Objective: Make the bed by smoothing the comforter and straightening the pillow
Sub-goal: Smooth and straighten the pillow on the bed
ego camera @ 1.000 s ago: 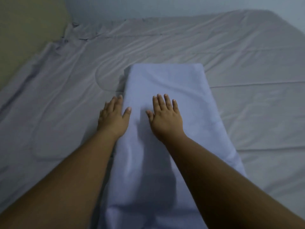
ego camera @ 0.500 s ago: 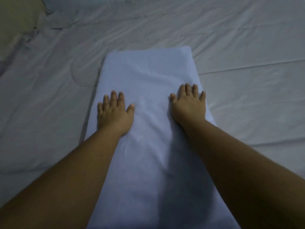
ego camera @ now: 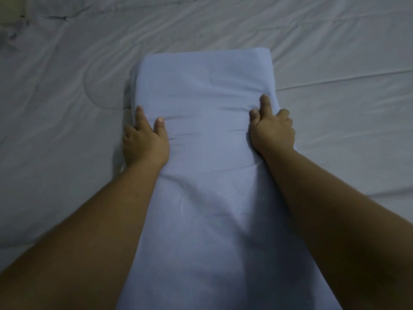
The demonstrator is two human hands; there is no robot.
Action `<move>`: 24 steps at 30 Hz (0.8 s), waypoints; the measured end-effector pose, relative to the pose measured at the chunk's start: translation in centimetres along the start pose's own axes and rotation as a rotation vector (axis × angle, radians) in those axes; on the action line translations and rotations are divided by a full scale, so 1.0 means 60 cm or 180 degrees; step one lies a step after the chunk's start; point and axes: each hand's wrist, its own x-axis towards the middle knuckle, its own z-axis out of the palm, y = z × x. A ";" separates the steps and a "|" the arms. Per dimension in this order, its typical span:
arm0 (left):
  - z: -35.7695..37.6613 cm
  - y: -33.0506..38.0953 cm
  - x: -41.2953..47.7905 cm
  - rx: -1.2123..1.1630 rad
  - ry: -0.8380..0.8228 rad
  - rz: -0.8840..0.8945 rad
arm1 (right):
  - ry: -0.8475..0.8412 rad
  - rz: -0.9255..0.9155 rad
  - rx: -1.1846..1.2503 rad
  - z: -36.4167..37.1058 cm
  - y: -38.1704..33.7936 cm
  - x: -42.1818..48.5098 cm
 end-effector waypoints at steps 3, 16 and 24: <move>0.001 0.001 0.005 -0.0203 0.0051 -0.0156 | -0.0010 0.0048 0.0154 0.000 0.003 0.004; -0.051 -0.032 -0.084 -0.0134 -0.0218 -0.0003 | -0.0218 0.0049 0.0328 -0.038 0.038 -0.088; -0.094 -0.093 -0.242 -0.0060 -0.0268 -0.0141 | -0.0304 0.0065 0.0163 -0.067 0.096 -0.242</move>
